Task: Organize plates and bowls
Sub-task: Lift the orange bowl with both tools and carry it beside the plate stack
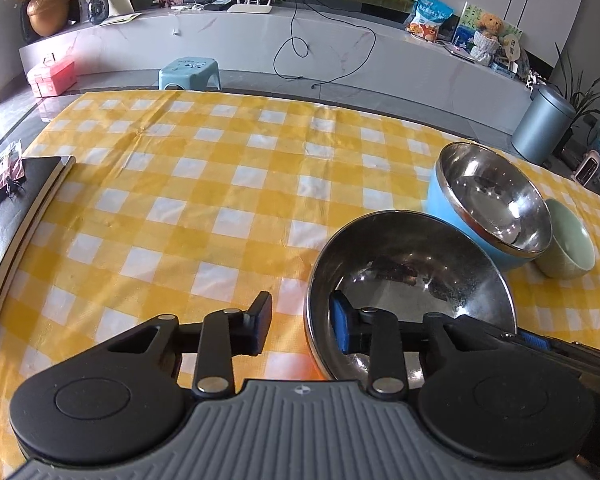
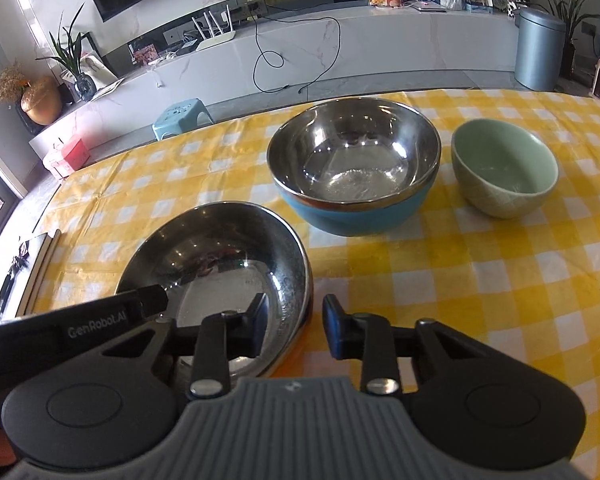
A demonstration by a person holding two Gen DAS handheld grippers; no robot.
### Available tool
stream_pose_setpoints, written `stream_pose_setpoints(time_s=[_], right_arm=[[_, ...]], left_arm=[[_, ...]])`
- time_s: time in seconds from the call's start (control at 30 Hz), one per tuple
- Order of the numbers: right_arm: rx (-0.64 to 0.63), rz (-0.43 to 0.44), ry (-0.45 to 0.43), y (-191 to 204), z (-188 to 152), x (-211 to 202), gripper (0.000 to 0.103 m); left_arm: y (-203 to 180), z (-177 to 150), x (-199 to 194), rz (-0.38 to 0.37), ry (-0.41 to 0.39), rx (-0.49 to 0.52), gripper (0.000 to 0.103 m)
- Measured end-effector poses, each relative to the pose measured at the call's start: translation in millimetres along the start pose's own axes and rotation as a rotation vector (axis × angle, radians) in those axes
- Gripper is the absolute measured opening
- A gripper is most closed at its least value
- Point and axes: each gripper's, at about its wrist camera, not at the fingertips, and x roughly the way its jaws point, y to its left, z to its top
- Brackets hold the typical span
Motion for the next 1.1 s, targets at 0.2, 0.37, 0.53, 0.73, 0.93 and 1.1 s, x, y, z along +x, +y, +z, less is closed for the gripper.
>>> stream_pose_setpoints(time_s=[0.2, 0.37, 0.53, 0.73, 0.93, 1.1], right_arm=[[0.005, -0.005, 0.001, -1, -2, 5, 0.015], [0.014, -0.014, 0.001, -1, -1, 3, 0.013], [0.024, -0.01, -0.013, -5, -4, -10, 0.012], [0.065, 0.008, -0.035, -19, -11, -42, 0.012], [0.107, 0.017, -0.061, -39, -25, -79, 0.012], [0.149, 0.009, -0.082, -61, -41, -112, 0.012]], left_arm=[[-4, -2, 4, -0.02, 0.01, 0.017, 0.012], [-7, -1, -1, -0.007, 0.001, 0.022, 0.008], [-8, -3, -19, -0.025, -0.01, 0.007, 0.007], [-18, -14, -48, -0.039, -0.032, -0.026, 0.008], [-36, -31, -80, -0.066, -0.048, -0.025, 0.008], [-56, -52, -101, -0.09, -0.053, -0.006, 0.008]])
